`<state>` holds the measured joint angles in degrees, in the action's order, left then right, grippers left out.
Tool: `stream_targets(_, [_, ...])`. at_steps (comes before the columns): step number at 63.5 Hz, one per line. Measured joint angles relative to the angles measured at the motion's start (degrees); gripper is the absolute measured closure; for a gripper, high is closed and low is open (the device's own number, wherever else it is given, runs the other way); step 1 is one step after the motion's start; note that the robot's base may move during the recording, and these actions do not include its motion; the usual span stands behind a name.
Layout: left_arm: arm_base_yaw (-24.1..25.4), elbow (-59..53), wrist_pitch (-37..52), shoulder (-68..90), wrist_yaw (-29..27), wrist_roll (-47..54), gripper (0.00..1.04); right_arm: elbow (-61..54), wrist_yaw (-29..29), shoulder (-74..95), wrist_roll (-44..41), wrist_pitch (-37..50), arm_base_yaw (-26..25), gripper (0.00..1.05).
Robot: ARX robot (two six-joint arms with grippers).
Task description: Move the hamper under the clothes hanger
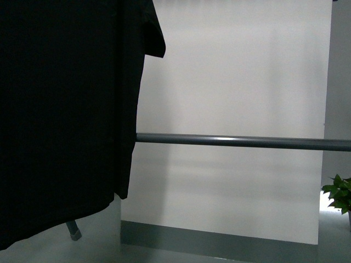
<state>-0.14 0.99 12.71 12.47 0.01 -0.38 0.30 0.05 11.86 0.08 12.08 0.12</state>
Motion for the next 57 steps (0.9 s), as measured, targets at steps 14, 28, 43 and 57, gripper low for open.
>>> stream_targets(14, [0.0, 0.0, -4.5, -4.2, 0.0, 0.0, 1.01, 0.0, 0.0, -6.4, 0.0, -7.9, 0.0, 1.02])
stream_targets(28, [0.0, 0.0, -12.5, -12.1, 0.0, 0.0, 1.01, 0.0, -0.1, -11.6, 0.0, -12.0, 0.0, 1.02])
stream_targets(43, [0.0, 0.0, -12.6, -12.2, 0.0, 0.0, 1.01, 0.0, -0.1, -11.6, 0.0, -12.0, 0.0, 1.02])
stream_targets(57, [0.0, 0.0, -12.6, -12.2, 0.0, 0.0, 0.7, 0.0, -0.1, -11.6, -0.1, -12.0, 0.0, 0.72])
